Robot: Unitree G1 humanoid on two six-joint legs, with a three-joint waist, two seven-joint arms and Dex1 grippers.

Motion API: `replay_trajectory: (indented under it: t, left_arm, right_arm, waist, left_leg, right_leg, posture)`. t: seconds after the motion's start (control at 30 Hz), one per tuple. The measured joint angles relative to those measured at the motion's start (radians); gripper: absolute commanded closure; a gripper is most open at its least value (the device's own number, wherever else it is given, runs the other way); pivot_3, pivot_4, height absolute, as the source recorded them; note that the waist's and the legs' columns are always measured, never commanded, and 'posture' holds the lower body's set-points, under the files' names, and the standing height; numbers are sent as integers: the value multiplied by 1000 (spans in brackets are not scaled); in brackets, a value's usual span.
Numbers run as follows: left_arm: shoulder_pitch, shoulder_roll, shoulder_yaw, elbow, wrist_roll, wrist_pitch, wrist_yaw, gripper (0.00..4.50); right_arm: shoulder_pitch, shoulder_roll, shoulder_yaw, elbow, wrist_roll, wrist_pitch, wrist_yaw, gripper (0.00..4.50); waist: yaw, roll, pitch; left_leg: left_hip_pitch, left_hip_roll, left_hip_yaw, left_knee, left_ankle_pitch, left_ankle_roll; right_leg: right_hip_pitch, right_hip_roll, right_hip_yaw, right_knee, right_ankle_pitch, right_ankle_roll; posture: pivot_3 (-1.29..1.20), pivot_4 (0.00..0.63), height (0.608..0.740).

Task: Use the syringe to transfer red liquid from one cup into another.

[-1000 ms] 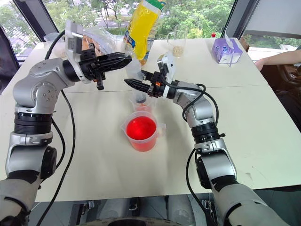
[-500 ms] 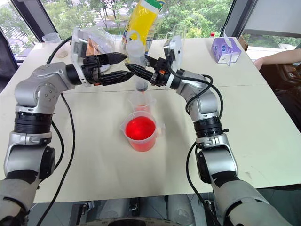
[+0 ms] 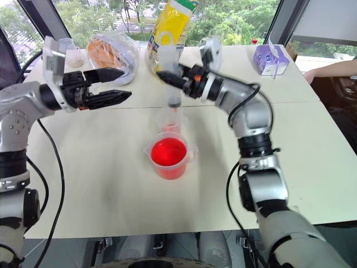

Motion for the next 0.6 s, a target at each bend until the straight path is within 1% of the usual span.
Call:
replay_trajectory:
  t: [0.07,0.17,0.23,0.3,0.43,0.6]
  left_arm:
    - [37,2,9,-39,-22,12,6,14]
    - [94,3,19,-94,-49,22,20,14]
    - [124,4,28,-121,-61,29,29,14]
    - [153,5,31,-150,-77,38,43,14]
    - [169,5,31,-183,-93,39,63,14]
    - [181,8,31,-202,-105,45,87,14]
  right_arm:
    - [-69,-56,-37,-19,17,147,-66,3008]
    - [-138,-161,-44,-24,19,417,-152,3008]
    - [-140,-213,-20,-20,5,584,-194,3008]
    - [-114,-238,17,-4,-15,730,-236,3008]
    - [-41,-240,46,33,-41,858,-284,3008]
    - [-4,-225,54,63,-73,922,-334,3008]
  waist:
    - [-2,0,0]
    - [-2,0,0]
    - [-2,0,0]
    - [-3,0,0]
    - [-3,0,0]
    - [-3,0,0]
  left_leg:
    - [0,0,0,0,0,0]
    - [0,0,0,-1,0,1]
    - [0,0,0,-1,0,1]
    - [0,0,0,-1,-1,1]
    - [0,0,1,-1,-1,1]
    - [0,0,1,-1,-1,2]
  right_leg:
    - [0,0,0,0,0,0]
    - [0,0,0,-1,0,0]
    - [0,0,0,-1,0,0]
    - [0,0,0,-1,0,0]
    - [0,0,0,-1,0,0]
    - [0,1,0,-1,0,0]
  posture:
    - [0,150,740]
    - [0,150,740]
    - [0,150,740]
    - [0,150,740]
    - [0,150,740]
    - [0,150,740]
